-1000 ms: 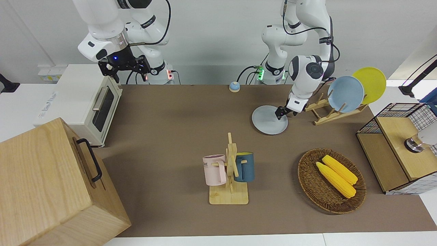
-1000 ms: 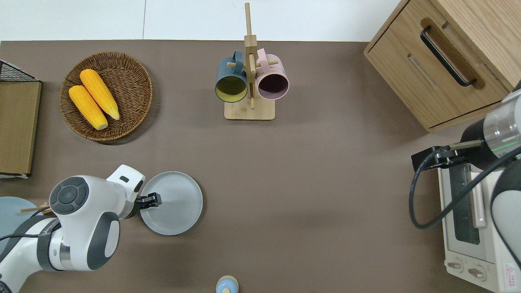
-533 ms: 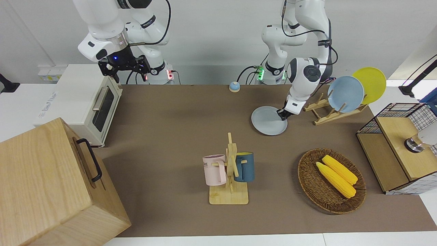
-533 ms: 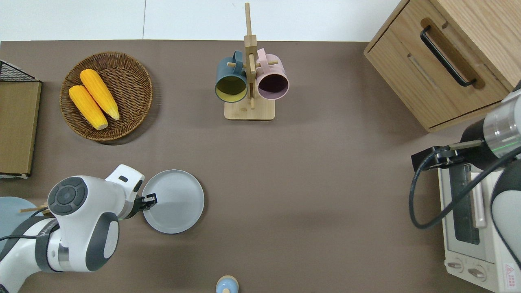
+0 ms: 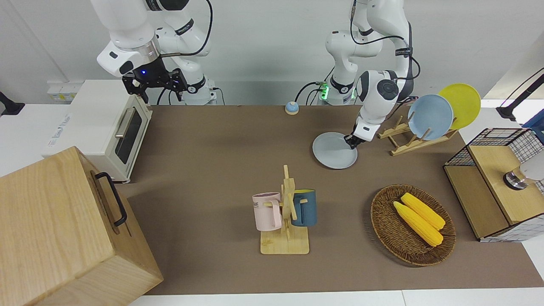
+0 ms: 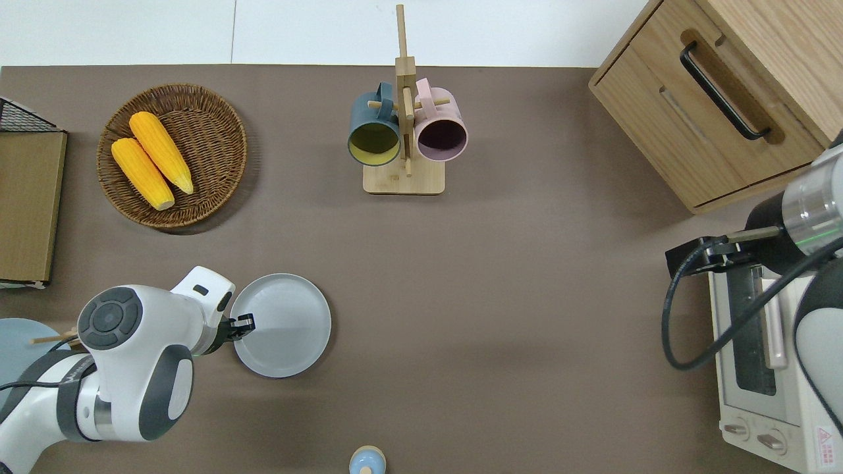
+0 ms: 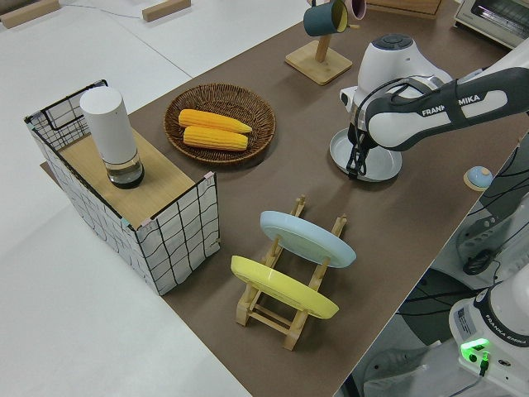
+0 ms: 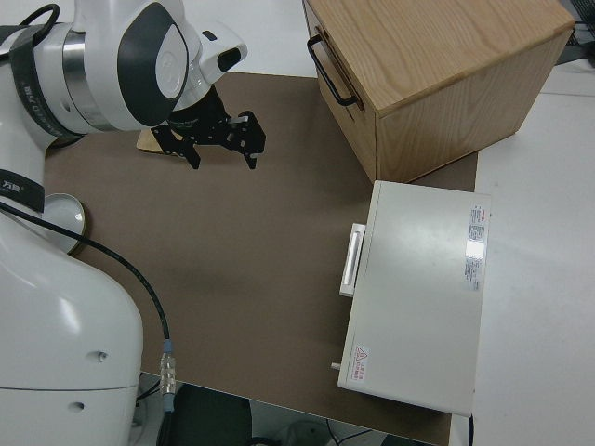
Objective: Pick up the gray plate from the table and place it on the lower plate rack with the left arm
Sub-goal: 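Lift the gray plate with the left gripper and carry it toward the rack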
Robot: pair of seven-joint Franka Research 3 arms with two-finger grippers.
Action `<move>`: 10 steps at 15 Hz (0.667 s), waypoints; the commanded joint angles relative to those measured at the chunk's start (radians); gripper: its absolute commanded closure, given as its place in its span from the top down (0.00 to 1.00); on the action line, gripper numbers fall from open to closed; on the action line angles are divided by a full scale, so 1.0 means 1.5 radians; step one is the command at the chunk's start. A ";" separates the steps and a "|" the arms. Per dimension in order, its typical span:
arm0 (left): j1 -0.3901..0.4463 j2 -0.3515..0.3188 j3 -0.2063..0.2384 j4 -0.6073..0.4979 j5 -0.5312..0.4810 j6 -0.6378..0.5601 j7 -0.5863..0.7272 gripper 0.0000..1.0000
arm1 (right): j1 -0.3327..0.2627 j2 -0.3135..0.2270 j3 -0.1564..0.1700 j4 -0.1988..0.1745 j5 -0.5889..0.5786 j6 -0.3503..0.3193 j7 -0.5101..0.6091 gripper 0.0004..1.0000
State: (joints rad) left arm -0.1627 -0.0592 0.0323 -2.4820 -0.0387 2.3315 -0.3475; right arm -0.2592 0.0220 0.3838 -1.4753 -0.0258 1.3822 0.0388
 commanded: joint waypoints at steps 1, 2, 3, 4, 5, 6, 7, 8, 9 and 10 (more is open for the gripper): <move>-0.008 0.005 0.007 0.000 -0.004 0.007 0.001 0.00 | -0.015 -0.001 0.014 0.005 -0.003 -0.008 0.008 0.98; -0.009 0.003 0.007 0.006 -0.004 0.000 0.000 0.00 | -0.015 -0.001 0.014 0.005 -0.003 -0.007 0.008 0.98; -0.009 0.003 0.007 0.023 -0.002 -0.027 0.001 0.00 | -0.015 -0.001 0.014 0.005 -0.003 -0.007 0.008 0.98; -0.009 0.002 0.007 0.051 0.001 -0.066 0.002 0.00 | -0.015 -0.001 0.014 0.005 -0.003 -0.007 0.008 0.98; -0.009 0.001 0.007 0.083 0.002 -0.111 0.004 0.00 | -0.015 -0.001 0.014 0.004 -0.003 -0.007 0.008 0.98; -0.008 -0.001 0.007 0.116 0.002 -0.154 0.004 0.00 | -0.015 -0.001 0.013 0.004 -0.003 -0.007 0.008 0.98; -0.008 -0.003 0.007 0.153 0.003 -0.197 0.004 0.00 | -0.015 -0.001 0.014 0.005 -0.003 -0.007 0.008 0.98; -0.008 -0.003 0.007 0.189 0.003 -0.243 0.005 0.00 | -0.015 -0.001 0.014 0.005 -0.003 -0.007 0.008 0.98; -0.008 -0.004 0.008 0.226 0.003 -0.291 0.006 0.00 | -0.015 -0.001 0.013 0.005 -0.003 -0.007 0.008 0.98; -0.008 -0.005 0.008 0.264 0.003 -0.339 0.005 0.00 | -0.015 -0.001 0.014 0.005 -0.003 -0.007 0.008 0.98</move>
State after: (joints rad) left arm -0.1640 -0.0715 0.0327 -2.2429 -0.0383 2.0087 -0.3408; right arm -0.2592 0.0220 0.3838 -1.4753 -0.0258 1.3822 0.0388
